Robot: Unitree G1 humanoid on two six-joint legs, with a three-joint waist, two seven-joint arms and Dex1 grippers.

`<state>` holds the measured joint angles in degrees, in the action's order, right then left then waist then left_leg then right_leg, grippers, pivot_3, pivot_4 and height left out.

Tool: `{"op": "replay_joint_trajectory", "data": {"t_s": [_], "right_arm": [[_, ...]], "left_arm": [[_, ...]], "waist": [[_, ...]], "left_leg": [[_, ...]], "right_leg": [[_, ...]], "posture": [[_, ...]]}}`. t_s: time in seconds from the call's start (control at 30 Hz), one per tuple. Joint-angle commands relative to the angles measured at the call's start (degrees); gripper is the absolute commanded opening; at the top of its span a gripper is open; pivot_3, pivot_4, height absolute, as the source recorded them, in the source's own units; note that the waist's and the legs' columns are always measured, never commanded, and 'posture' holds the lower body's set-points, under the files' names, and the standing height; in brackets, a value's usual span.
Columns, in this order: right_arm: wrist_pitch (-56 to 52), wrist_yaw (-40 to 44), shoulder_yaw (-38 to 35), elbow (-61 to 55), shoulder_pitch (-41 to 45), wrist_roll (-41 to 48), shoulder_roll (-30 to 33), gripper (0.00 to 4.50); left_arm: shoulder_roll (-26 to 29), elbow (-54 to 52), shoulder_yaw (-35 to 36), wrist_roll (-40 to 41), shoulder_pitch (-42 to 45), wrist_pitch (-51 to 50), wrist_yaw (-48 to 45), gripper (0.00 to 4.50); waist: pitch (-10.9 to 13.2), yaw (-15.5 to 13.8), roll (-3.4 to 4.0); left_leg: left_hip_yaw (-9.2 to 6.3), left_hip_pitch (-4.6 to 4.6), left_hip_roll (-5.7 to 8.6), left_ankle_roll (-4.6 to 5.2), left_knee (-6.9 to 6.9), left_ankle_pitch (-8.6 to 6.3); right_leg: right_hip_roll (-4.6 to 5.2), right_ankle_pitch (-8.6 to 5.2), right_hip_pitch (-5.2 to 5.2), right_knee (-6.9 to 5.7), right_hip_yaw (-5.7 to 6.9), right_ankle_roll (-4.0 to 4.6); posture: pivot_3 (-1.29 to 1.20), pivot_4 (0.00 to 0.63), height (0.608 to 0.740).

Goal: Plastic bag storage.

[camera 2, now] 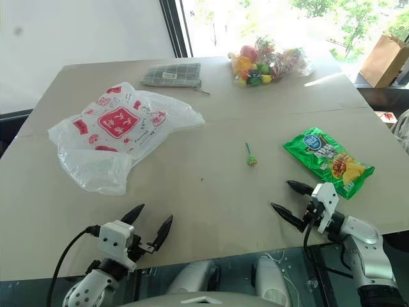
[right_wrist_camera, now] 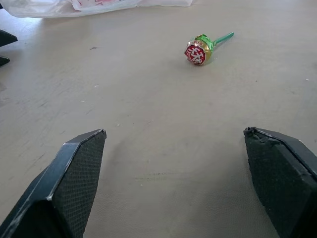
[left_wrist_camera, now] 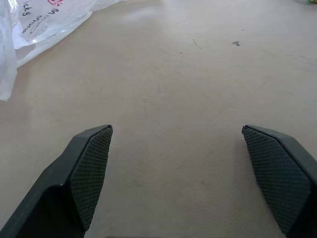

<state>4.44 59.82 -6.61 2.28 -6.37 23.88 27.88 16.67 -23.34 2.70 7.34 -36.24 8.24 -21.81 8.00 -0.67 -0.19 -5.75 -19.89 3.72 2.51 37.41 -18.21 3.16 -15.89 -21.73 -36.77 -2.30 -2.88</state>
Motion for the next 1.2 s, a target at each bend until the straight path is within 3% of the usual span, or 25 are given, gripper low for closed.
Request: {"op": "replay_joint_trajectory", "data": {"t_s": [0.03, 0.9, 1.1, 1.2], "right_arm": [[-0.50, -0.38, 0.70, 0.88, -0.38, -0.56, -0.11, 4.50], [-0.15, 2.22, 1.46, 4.40, 3.04, -0.61, 0.81, 4.50], [1.47, 5.69, 3.55, 3.58, 5.29, -0.79, 1.30, 4.50], [-3.53, 9.11, 4.83, -1.12, 7.43, 3.41, 2.39, 4.50]], "left_arm": [[0.51, 0.09, -0.01, -0.43, -0.25, -0.42, -0.25, 4.45], [-0.79, -1.14, -0.06, -0.28, -2.47, 0.47, 1.04, 4.45], [-4.79, -4.18, 2.12, 1.51, -2.48, 1.31, 5.08, 4.45], [-9.37, -9.97, 4.17, -6.17, -4.90, 6.71, 11.83, 4.45]], "waist": [[0.00, 0.00, 0.00], [-0.03, 0.09, -0.05], [0.01, 0.16, -0.06], [0.17, 0.13, -0.24]], "left_leg": [[0.00, 0.00, 0.00, 0.00, 0.00, 0.00], [0.01, 0.04, 0.00, 0.00, 0.01, 0.00], [0.01, 0.03, 0.00, 0.00, 0.02, 0.00], [0.01, 0.00, -0.01, -0.15, 0.03, 0.09]], "right_leg": [[0.00, 0.00, 0.00, 0.00, 0.00, 0.00], [-0.01, 0.00, 0.02, -0.02, -0.01, 0.00], [-0.02, 0.00, 0.01, -0.03, 0.00, 0.00], [-0.03, 0.00, -0.02, -0.03, 0.00, 0.00]], "posture": [[0.00, 0.150, 0.740], [0.00, 0.150, 0.740], [0.00, 0.150, 0.740], [0.00, 0.150, 0.740]]}}
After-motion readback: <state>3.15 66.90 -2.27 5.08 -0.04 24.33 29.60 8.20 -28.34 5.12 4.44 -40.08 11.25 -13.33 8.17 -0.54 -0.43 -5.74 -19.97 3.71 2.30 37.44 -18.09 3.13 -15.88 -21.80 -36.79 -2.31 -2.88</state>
